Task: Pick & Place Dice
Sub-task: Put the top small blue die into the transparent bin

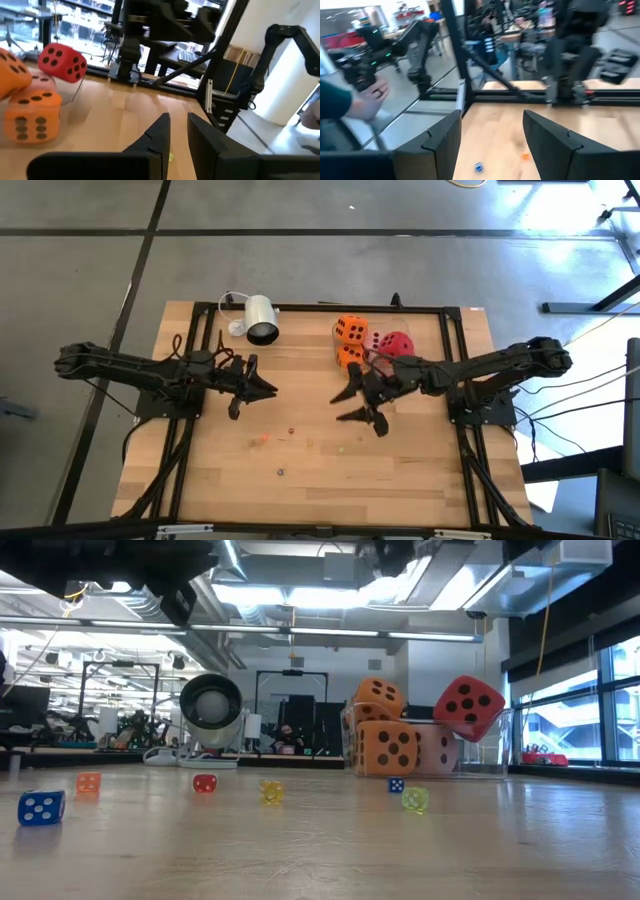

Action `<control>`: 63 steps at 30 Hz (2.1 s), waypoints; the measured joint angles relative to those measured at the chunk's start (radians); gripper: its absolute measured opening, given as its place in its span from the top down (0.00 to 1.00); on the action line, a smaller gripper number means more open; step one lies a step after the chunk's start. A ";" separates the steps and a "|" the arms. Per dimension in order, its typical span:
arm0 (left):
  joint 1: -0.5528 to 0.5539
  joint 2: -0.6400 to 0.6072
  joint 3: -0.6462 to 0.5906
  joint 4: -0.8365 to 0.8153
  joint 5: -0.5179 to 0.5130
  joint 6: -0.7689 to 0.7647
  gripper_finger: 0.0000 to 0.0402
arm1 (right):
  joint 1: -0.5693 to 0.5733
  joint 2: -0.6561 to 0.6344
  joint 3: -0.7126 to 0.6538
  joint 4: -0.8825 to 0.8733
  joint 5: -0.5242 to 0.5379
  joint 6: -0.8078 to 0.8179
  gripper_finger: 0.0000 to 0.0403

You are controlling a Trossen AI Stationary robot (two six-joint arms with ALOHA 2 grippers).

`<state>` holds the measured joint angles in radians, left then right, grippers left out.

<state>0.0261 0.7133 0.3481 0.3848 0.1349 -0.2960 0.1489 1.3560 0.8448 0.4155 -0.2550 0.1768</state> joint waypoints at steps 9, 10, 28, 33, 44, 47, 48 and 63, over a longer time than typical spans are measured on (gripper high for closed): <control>0.000 0.026 0.000 0.021 -0.018 0.012 0.86 | 0.113 0.042 0.001 -0.177 0.144 0.072 0.50; 0.000 0.026 0.000 0.029 -0.026 0.019 0.86 | 0.121 0.055 0.001 -0.210 0.172 0.079 0.51; 0.000 0.026 0.000 0.083 -0.042 0.029 0.87 | 0.131 0.273 0.000 -0.441 0.379 0.103 0.57; 0.000 0.026 0.000 0.082 -0.042 0.029 0.88 | 0.123 0.279 0.000 -0.449 0.379 0.087 0.57; 0.000 0.026 0.000 0.082 -0.041 0.029 0.88 | 0.118 0.279 0.000 -0.502 0.501 0.078 0.57; 0.000 0.026 0.000 0.082 -0.041 0.029 0.88 | 0.116 0.279 0.000 -0.502 0.502 0.078 0.57; 0.000 0.026 0.000 0.082 -0.041 0.029 0.88 | 0.116 0.279 0.000 -0.502 0.502 0.081 0.57; 0.000 0.026 0.000 0.082 -0.041 0.029 0.88 | 0.108 0.279 0.000 -0.502 0.540 0.153 0.57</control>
<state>0.0259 0.7395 0.3481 0.4670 0.0937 -0.2672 0.2569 1.6352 0.8452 -0.0864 0.2854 0.3301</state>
